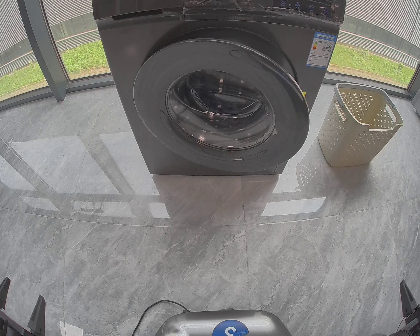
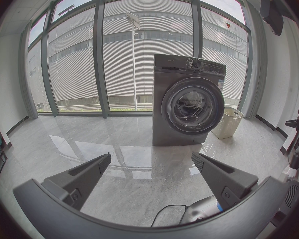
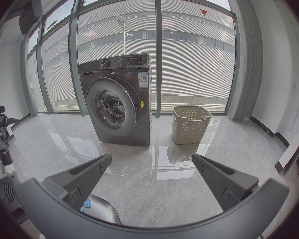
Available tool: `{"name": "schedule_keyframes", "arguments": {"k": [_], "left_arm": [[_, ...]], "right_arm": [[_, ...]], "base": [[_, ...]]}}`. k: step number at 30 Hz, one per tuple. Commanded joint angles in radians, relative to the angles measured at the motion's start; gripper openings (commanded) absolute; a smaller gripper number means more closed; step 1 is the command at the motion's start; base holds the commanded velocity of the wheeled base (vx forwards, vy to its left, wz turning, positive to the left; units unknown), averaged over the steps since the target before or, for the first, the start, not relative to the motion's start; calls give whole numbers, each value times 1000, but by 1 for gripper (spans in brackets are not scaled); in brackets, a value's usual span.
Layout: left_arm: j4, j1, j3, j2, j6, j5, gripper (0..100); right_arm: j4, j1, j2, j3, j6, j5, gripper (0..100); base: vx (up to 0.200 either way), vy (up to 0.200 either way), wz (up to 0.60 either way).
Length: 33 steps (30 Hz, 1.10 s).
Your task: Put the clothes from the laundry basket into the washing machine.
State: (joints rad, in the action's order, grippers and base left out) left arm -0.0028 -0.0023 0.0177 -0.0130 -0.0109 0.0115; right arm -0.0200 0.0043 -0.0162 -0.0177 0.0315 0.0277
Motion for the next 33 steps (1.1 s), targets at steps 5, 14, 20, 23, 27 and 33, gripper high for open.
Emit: {"name": "schedule_keyframes", "arguments": {"k": [5,14,20,23,27,33], "left_arm": [[0,-1,-16,13,-1,5,100],[0,-1,-16,13,-1,4,100],[0,-1,-16,13,5,5,100],[0,-1,-16,13,-1,4,100],[0,-1,-16,13,2,4,100],[0,-1,-16,13,2,5,100]], "right_arm": [[-3,-1,16,18,15,11,100],[-107,8,-8,-208,-48,-2,100],[-94,22,-363,-389,-68,43,100],[-129,60,-539,-338,-79,146,100],[-287,238,-811,-278,-162,242,100],[-604,352,-1121,-298,-257,196,100]], "base": [[200,0,0],[89,0,0],[0,0,0],[0,0,0],[0,0,0],[0,0,0]]}}
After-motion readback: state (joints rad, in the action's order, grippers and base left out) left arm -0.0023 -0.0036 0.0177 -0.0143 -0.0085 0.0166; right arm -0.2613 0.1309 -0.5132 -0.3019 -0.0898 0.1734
